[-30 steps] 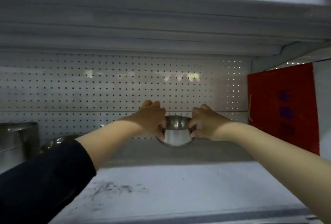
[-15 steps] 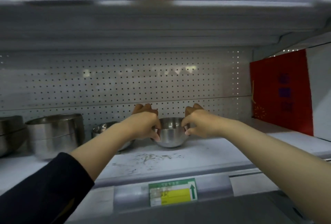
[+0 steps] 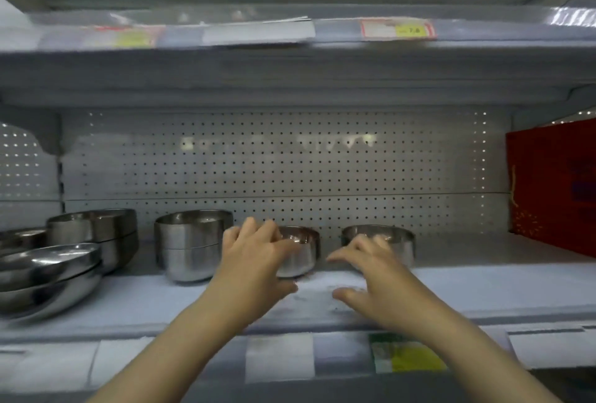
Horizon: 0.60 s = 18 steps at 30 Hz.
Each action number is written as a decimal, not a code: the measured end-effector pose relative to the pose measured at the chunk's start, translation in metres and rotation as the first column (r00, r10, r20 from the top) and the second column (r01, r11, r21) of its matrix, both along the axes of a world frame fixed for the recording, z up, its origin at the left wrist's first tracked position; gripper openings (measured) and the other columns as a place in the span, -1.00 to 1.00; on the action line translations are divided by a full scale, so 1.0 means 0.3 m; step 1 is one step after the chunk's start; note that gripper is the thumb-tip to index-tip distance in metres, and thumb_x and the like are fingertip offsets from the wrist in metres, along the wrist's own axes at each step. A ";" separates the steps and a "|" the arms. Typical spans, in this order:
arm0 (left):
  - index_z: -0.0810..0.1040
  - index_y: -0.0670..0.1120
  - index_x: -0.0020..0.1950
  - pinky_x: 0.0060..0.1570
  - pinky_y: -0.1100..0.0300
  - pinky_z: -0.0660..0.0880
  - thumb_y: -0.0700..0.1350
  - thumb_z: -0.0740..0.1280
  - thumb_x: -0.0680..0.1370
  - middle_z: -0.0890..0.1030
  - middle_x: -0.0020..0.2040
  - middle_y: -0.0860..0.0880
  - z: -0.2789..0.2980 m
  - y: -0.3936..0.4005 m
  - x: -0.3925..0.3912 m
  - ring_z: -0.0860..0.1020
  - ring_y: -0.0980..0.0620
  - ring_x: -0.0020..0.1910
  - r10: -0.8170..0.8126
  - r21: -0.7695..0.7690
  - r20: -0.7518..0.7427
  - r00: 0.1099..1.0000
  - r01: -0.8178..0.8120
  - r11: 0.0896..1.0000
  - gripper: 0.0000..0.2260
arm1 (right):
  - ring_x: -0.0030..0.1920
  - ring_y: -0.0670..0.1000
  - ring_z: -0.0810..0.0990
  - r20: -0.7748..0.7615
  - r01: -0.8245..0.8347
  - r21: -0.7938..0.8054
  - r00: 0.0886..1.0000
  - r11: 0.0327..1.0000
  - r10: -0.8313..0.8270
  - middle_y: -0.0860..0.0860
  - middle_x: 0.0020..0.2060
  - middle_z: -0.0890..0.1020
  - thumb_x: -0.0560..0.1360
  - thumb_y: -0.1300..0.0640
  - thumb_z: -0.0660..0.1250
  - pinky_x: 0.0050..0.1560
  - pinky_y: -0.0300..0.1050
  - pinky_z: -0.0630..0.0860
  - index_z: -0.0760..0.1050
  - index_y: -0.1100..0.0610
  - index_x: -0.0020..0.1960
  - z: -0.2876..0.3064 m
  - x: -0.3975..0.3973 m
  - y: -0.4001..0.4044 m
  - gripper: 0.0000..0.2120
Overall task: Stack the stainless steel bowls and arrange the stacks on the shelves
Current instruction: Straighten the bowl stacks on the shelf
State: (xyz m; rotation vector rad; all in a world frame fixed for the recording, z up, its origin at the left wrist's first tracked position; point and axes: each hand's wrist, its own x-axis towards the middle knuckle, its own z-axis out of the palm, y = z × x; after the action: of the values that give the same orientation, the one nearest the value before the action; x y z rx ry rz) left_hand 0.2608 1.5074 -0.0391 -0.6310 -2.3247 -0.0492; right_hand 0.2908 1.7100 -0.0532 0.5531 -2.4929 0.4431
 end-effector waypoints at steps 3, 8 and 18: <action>0.30 0.28 0.35 0.00 0.21 0.01 0.29 0.34 0.36 0.23 -0.04 0.20 -0.009 -0.088 -0.011 0.14 0.13 0.00 0.010 0.059 0.024 1.000 -0.012 0.998 -0.42 | 0.07 -0.20 0.18 0.039 -0.030 0.033 0.999 0.999 0.029 -0.31 -0.03 0.27 0.46 -0.13 0.34 0.05 -0.27 0.25 0.22 -0.22 0.40 0.005 -0.014 -0.023 -0.44; 0.39 0.23 0.31 0.04 0.14 0.08 0.20 0.37 0.40 0.33 -0.01 0.12 0.083 -0.099 -0.095 0.23 0.05 0.08 0.043 -0.010 0.026 0.999 -0.043 0.999 -0.51 | 0.08 -0.14 0.21 0.015 0.037 0.169 0.999 0.985 -0.040 -0.21 -0.04 0.30 0.44 -0.12 0.37 0.08 -0.19 0.32 0.21 -0.24 0.41 0.123 -0.105 -0.033 -0.40; 0.58 0.04 0.07 0.25 0.00 0.13 0.01 0.40 0.42 0.41 0.02 -0.03 0.160 -0.037 -0.230 0.25 -0.10 0.20 0.109 -0.475 0.024 0.994 -0.084 0.876 -0.76 | -0.01 -0.05 0.14 0.037 -0.020 0.528 0.999 0.849 0.000 -0.07 -0.05 0.35 0.42 -0.06 0.41 -0.01 -0.06 0.35 0.51 -0.05 0.21 0.217 -0.292 -0.075 -0.63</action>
State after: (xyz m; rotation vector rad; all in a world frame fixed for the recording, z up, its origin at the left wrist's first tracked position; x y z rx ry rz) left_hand 0.1916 1.4964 0.0089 -0.7529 -2.4262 0.5754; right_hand 0.2032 1.6876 0.0117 0.7713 -2.6429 -0.2566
